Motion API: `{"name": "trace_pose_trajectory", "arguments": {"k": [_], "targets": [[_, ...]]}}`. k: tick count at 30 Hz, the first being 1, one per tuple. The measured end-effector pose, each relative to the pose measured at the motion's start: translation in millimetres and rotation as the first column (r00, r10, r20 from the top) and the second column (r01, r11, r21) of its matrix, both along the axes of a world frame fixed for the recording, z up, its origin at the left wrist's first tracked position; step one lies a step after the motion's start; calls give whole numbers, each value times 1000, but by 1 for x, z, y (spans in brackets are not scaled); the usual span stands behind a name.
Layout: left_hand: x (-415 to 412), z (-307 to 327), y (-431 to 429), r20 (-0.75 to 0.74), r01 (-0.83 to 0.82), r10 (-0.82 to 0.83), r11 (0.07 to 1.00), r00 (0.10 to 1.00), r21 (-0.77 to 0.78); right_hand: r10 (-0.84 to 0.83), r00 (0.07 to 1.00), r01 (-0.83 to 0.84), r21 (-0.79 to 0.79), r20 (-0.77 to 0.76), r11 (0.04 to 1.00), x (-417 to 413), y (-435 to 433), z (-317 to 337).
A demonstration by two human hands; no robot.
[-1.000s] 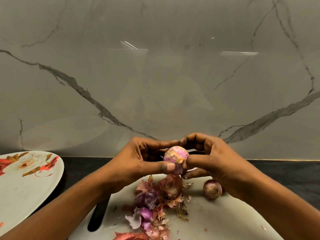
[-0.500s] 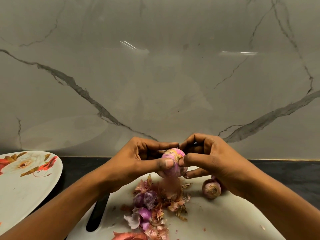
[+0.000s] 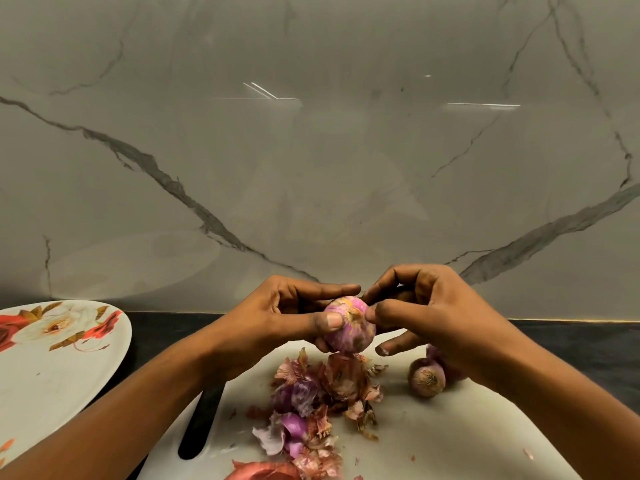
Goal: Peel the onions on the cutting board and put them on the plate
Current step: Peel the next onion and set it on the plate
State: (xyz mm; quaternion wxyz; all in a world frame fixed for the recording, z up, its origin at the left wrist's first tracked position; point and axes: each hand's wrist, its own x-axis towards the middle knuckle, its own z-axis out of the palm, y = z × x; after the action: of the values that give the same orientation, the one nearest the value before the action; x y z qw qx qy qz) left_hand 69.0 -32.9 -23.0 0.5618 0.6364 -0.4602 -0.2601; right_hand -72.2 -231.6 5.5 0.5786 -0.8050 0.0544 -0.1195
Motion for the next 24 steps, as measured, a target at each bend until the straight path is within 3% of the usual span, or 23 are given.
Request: {"name": "trace_pose_trajectory", "arguments": {"k": [4, 9, 17, 24], "targets": [[-2, 0, -1, 48, 34, -35, 999, 998, 30, 23, 1000, -23, -98, -5, 995, -1, 3, 0], [-5, -3, -2, 123, 66, -69, 997, 990, 27, 21, 1000, -23, -90, -22, 996, -1, 1, -1], [-5, -6, -4, 98, 63, -65, 998, 993, 19, 10, 1000, -8, -149, 11, 989, 2, 1, -9], [-1, -3, -2, -5, 81, -81, 996, 997, -30, -59, 975, 108, -226, 212, 968, 4, -1, -11]]}}
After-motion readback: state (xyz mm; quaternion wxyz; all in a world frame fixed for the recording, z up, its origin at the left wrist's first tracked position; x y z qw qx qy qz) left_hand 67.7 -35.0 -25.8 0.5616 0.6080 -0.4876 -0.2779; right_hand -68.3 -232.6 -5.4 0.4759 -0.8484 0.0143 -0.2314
